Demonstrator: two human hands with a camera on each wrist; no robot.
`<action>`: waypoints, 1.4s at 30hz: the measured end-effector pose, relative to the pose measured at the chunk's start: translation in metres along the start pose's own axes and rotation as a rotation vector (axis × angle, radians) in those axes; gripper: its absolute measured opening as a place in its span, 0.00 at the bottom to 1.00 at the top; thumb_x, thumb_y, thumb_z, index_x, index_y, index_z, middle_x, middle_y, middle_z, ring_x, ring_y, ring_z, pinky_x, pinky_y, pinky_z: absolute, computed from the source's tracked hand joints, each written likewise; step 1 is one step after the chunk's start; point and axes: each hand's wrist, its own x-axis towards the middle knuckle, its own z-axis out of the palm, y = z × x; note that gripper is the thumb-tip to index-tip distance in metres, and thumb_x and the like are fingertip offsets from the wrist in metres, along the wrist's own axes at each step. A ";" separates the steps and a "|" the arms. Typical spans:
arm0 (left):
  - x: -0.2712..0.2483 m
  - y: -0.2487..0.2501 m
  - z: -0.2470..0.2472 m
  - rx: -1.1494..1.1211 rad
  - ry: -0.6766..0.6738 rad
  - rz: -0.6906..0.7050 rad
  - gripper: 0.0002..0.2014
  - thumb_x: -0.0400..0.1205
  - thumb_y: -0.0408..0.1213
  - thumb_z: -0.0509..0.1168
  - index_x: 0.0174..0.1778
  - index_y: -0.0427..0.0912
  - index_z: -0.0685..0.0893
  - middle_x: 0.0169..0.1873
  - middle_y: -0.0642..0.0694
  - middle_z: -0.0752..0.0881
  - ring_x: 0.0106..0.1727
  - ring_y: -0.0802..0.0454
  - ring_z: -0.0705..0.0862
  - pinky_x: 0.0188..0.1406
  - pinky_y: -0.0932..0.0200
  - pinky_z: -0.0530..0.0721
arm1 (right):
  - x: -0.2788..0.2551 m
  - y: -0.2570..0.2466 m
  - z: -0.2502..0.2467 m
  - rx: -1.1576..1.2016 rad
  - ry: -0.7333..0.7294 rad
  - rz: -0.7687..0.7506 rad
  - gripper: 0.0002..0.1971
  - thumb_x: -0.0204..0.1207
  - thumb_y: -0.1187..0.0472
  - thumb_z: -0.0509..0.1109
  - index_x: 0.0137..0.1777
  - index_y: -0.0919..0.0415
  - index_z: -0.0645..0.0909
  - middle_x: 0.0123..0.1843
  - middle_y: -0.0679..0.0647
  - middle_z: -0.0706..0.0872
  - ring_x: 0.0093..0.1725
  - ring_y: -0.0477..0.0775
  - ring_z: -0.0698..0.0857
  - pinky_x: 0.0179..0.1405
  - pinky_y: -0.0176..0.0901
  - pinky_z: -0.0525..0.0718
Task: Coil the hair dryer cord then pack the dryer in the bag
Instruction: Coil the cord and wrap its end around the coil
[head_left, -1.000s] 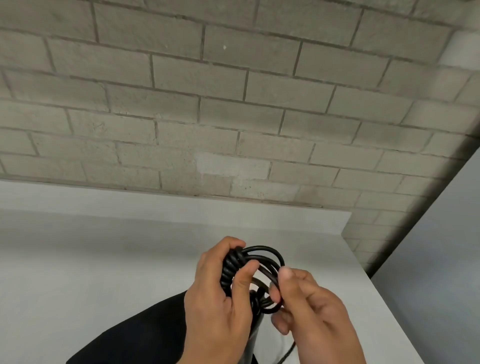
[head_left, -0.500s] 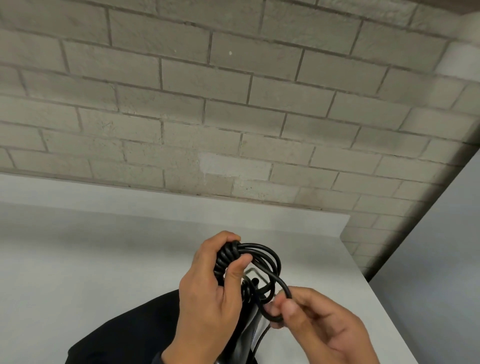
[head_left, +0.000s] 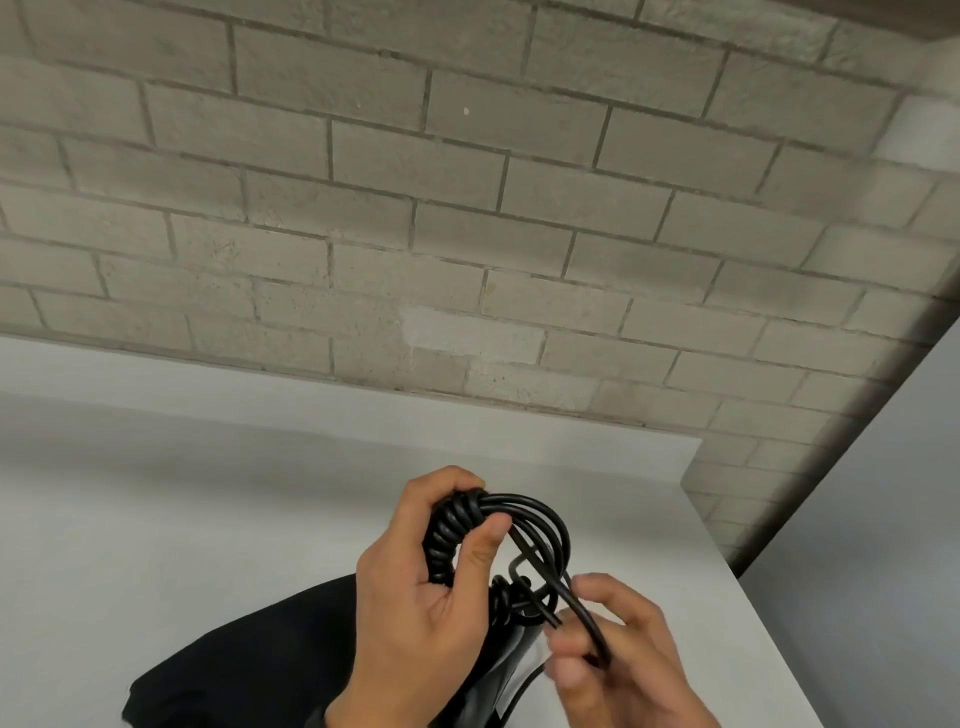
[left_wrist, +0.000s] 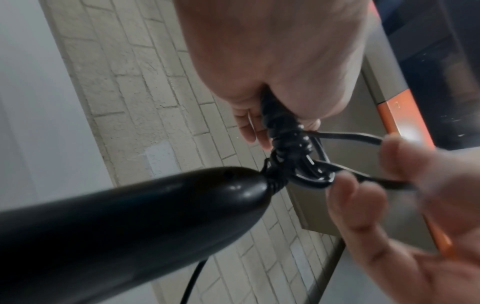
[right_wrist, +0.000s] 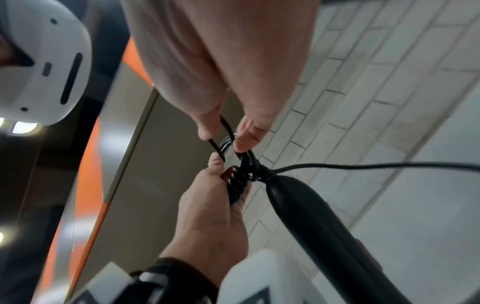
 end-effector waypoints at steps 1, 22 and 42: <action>0.000 0.000 -0.001 -0.008 0.007 -0.005 0.09 0.78 0.48 0.67 0.53 0.59 0.80 0.38 0.55 0.87 0.33 0.56 0.86 0.35 0.69 0.82 | 0.000 -0.002 -0.001 -0.002 0.016 -0.001 0.11 0.73 0.37 0.70 0.45 0.40 0.89 0.49 0.42 0.87 0.39 0.47 0.89 0.34 0.37 0.87; 0.002 0.006 -0.015 -0.192 0.067 -0.039 0.10 0.80 0.38 0.70 0.54 0.46 0.78 0.49 0.47 0.91 0.54 0.49 0.90 0.52 0.66 0.85 | 0.005 0.024 -0.014 1.035 -0.447 0.263 0.08 0.79 0.77 0.65 0.52 0.66 0.80 0.69 0.79 0.73 0.77 0.75 0.65 0.74 0.53 0.73; 0.006 0.008 -0.020 -0.148 0.113 -0.123 0.09 0.81 0.34 0.68 0.54 0.49 0.79 0.44 0.58 0.86 0.47 0.60 0.86 0.48 0.74 0.80 | -0.022 0.015 -0.057 0.948 0.083 0.703 0.18 0.89 0.69 0.43 0.70 0.81 0.65 0.64 0.84 0.74 0.68 0.78 0.74 0.75 0.69 0.59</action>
